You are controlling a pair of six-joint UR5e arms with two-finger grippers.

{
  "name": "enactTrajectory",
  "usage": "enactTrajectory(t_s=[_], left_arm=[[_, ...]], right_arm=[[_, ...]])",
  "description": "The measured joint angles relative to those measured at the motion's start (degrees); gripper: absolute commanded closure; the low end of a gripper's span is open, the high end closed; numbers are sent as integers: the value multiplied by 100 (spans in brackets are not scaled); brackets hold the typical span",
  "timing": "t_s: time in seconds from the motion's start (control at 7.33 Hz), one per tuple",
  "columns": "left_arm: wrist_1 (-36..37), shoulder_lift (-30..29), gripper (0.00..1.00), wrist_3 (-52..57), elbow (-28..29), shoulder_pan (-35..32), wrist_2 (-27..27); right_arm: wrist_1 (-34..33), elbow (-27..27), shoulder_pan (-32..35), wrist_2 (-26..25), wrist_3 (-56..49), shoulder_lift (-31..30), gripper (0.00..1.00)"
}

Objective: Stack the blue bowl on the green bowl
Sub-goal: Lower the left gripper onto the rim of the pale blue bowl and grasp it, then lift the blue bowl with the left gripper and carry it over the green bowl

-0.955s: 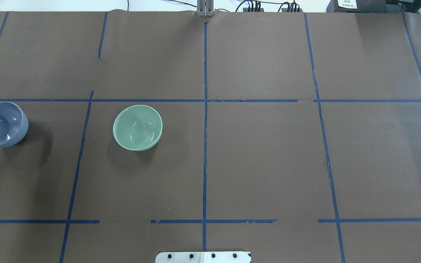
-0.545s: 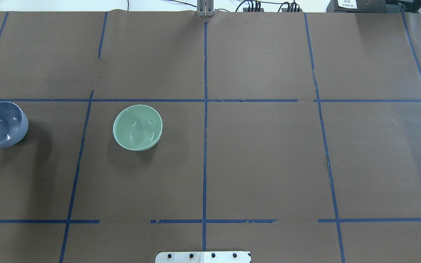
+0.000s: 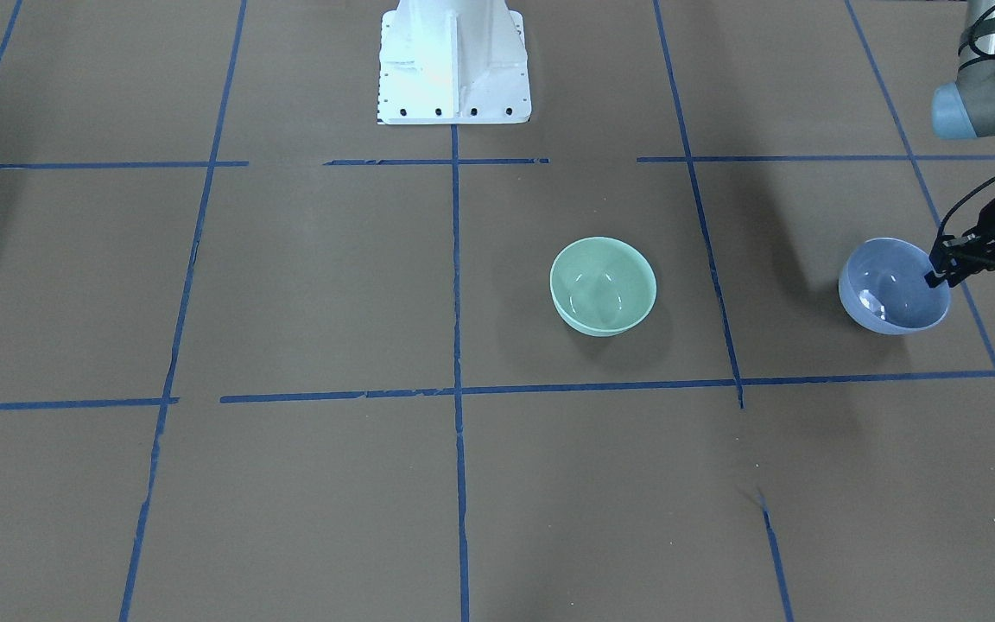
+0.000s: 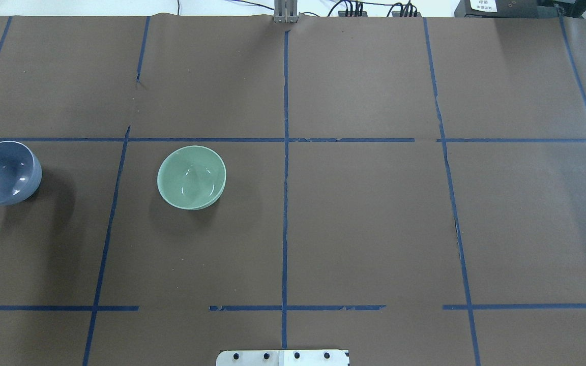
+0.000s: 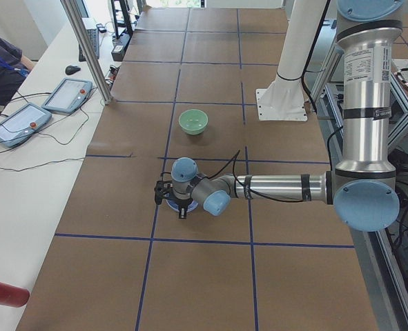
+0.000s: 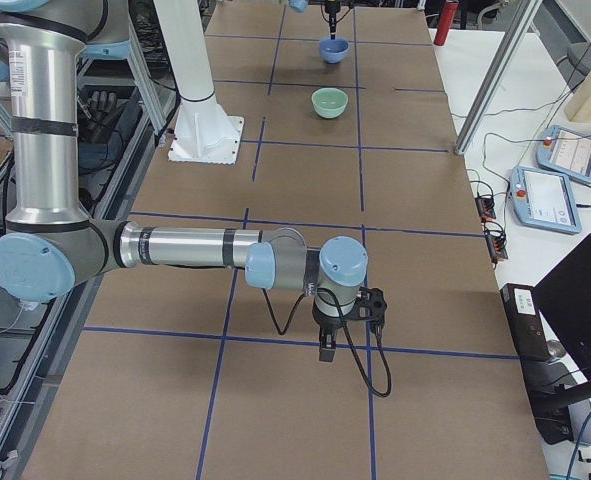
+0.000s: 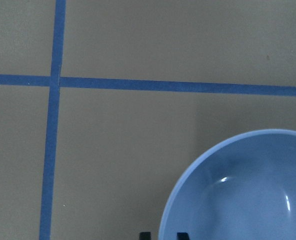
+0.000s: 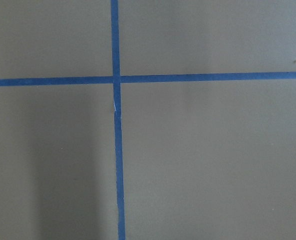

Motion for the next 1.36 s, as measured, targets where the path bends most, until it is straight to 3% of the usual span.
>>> enactTrajectory(t_s=[0.27,0.82,1.09,1.36], left_arm=[[505,2,100,1,-499,-19,13],[3095,-538,100,-674,-2553,-93,49],[3380,-1059,100,-1896,-2846,364,67],[3410,-1773,100,-3165,-2772,1195,141]], right_arm=[[0,0,0,0,0,0,0],[0,0,2,0,-4,0,0],[0,0,0,0,-3,0,0],[0,0,0,0,1,3,0]])
